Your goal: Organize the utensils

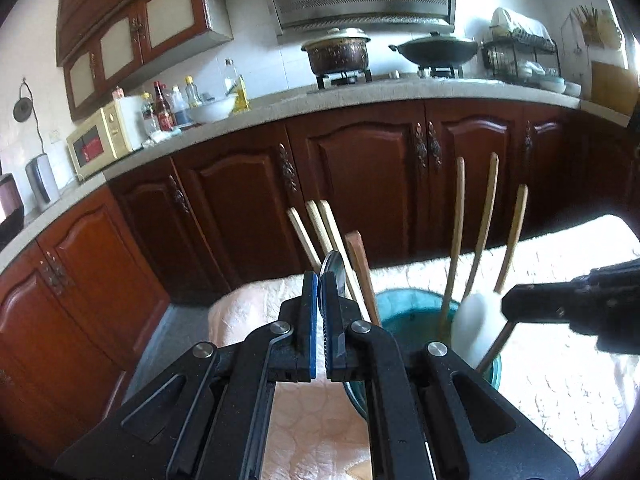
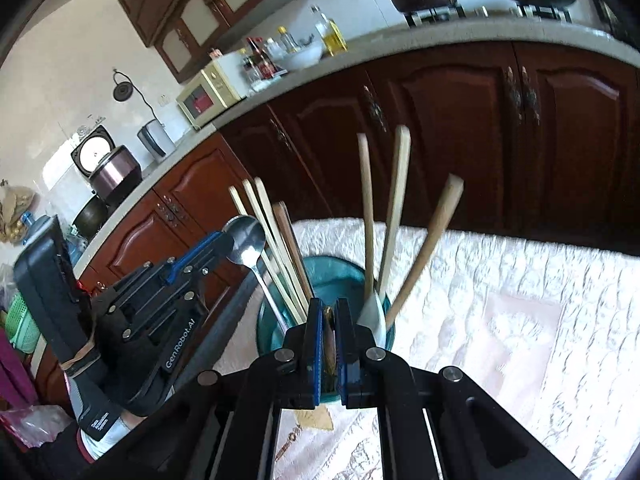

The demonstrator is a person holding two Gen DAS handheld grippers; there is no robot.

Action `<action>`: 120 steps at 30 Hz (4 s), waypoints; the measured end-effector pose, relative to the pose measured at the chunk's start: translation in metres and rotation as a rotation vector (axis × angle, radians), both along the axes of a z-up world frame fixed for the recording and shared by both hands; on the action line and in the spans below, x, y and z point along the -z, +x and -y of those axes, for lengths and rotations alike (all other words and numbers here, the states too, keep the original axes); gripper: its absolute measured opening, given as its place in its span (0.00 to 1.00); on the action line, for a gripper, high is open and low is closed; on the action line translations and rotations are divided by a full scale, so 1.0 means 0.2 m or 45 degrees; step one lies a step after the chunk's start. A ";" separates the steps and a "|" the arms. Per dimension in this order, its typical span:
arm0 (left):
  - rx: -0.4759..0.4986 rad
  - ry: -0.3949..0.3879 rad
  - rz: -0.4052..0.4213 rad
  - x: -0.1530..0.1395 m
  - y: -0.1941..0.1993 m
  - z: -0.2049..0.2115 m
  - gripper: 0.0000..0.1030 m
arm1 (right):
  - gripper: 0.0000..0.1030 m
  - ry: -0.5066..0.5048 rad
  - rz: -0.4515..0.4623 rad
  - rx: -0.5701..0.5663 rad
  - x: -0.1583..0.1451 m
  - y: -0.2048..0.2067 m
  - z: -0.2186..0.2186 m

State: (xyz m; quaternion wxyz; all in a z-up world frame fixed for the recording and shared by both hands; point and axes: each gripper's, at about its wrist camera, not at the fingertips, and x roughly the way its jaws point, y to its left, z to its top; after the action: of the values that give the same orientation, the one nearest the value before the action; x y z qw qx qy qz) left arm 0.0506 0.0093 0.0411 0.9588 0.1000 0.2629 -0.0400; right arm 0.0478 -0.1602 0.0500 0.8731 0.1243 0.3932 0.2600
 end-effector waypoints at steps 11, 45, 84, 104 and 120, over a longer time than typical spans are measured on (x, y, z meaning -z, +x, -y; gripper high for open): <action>0.028 -0.100 -0.164 0.10 0.02 0.02 0.02 | 0.13 -0.022 -0.117 0.005 0.16 0.02 0.01; -0.099 -0.209 -0.121 -0.14 -0.46 -0.05 0.44 | 0.41 -0.217 0.208 0.249 -0.06 -0.45 0.02; -0.143 -0.202 -0.021 -0.22 -0.55 -0.04 0.44 | 0.49 -0.261 0.267 0.290 -0.17 -0.50 0.02; -0.147 -0.199 -0.006 -0.24 -0.55 -0.05 0.44 | 0.49 -0.275 0.261 0.284 -0.17 -0.48 0.01; -0.152 -0.192 -0.002 -0.24 -0.54 -0.05 0.44 | 0.49 -0.282 0.249 0.279 -0.15 -0.47 -0.01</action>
State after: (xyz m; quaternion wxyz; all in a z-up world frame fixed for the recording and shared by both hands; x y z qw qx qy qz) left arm -0.0580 0.0197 0.0890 0.9641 0.0117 0.2654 -0.0026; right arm -0.0461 -0.1588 0.0799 0.9386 0.0435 0.3168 0.1293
